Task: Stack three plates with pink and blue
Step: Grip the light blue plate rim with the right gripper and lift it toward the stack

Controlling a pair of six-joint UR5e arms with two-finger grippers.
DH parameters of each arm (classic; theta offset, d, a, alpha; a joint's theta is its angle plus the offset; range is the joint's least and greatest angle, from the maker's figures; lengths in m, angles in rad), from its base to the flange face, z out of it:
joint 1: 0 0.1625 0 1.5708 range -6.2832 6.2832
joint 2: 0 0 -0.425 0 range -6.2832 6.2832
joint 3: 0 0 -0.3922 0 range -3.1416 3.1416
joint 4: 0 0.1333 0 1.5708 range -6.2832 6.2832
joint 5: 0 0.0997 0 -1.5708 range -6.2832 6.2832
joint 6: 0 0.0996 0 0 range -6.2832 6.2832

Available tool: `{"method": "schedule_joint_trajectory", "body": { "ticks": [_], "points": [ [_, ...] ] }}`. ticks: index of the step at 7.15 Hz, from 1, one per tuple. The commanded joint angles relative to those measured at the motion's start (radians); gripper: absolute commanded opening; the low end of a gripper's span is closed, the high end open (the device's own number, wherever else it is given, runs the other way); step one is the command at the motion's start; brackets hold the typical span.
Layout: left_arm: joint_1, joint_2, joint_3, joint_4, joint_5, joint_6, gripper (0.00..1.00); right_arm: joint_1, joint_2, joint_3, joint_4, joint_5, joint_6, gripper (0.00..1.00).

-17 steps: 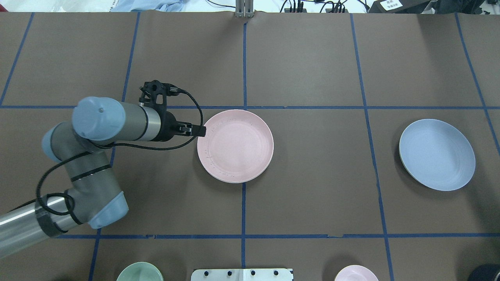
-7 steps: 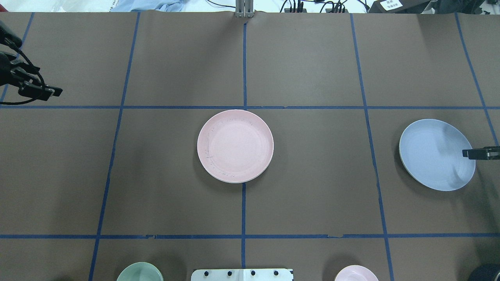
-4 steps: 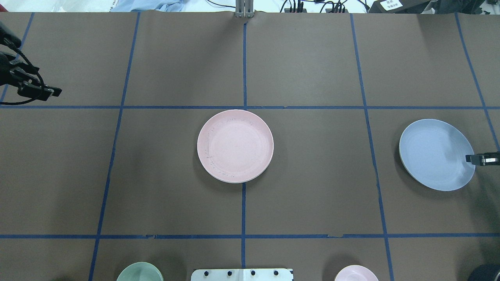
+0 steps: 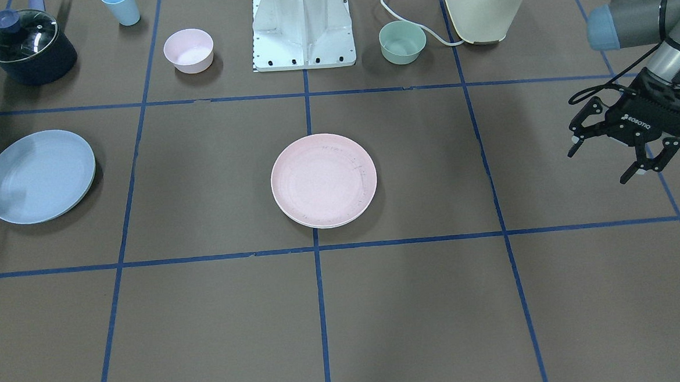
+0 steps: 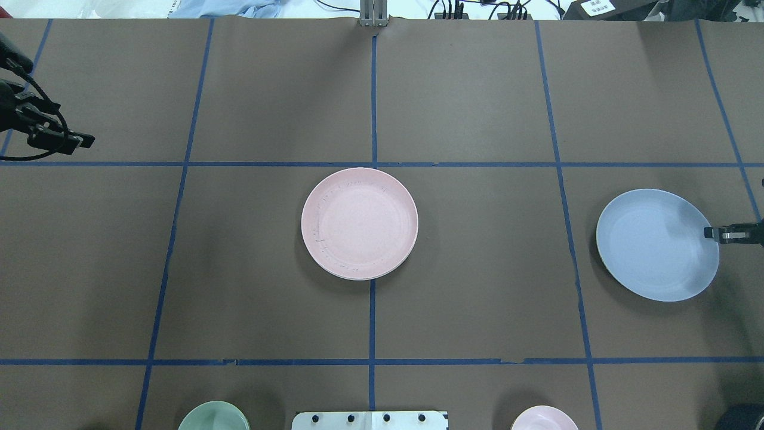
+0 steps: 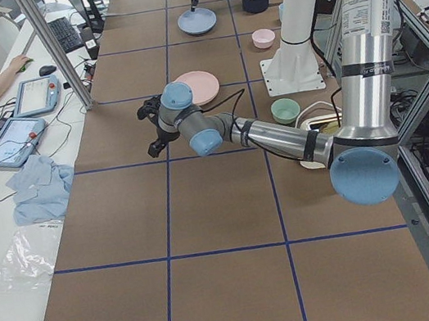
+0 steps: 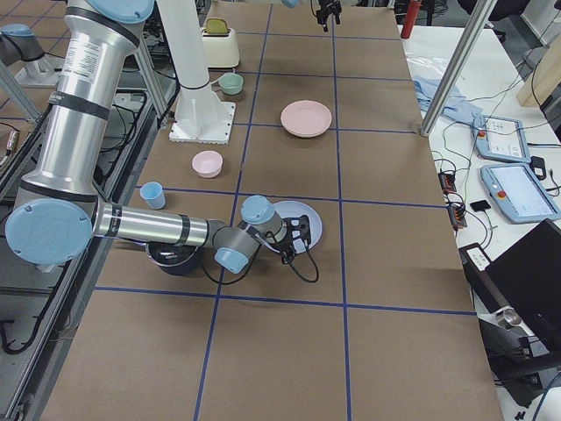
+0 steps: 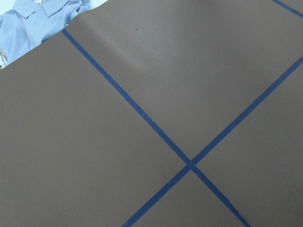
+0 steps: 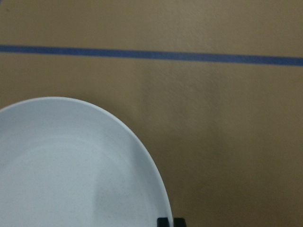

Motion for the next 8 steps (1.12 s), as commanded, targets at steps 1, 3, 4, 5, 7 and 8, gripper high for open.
{"method": "schedule_joint_trajectory", "body": {
  "ticks": [1, 3, 4, 5, 7, 8],
  "points": [
    [0.002, 0.0, 0.003, 0.0, -0.001, -0.004, 1.0, 0.001, 0.063, 0.113, 0.003, 0.002, 0.121, 0.0],
    [0.002, 0.0, 0.005, -0.002, 0.0, -0.009, 1.0, -0.023, 0.203, 0.149, -0.012, 0.003, 0.276, 0.0],
    [0.002, 0.0, 0.006, -0.002, 0.0, -0.01, 1.0, -0.055, 0.277, 0.15, -0.023, -0.004, 0.334, 0.0],
    [0.002, 0.0, 0.006, -0.002, 0.0, -0.01, 1.0, -0.092, 0.319, 0.177, -0.087, -0.008, 0.374, 0.0],
    [0.002, 0.0, 0.009, -0.002, 0.0, -0.012, 1.0, -0.19, 0.447, 0.28, -0.431, -0.076, 0.42, 0.0],
    [0.002, 0.0, 0.012, -0.003, 0.0, -0.012, 1.0, -0.266, 0.519, 0.29, -0.554, -0.156, 0.481, 0.0]
  ]
}}
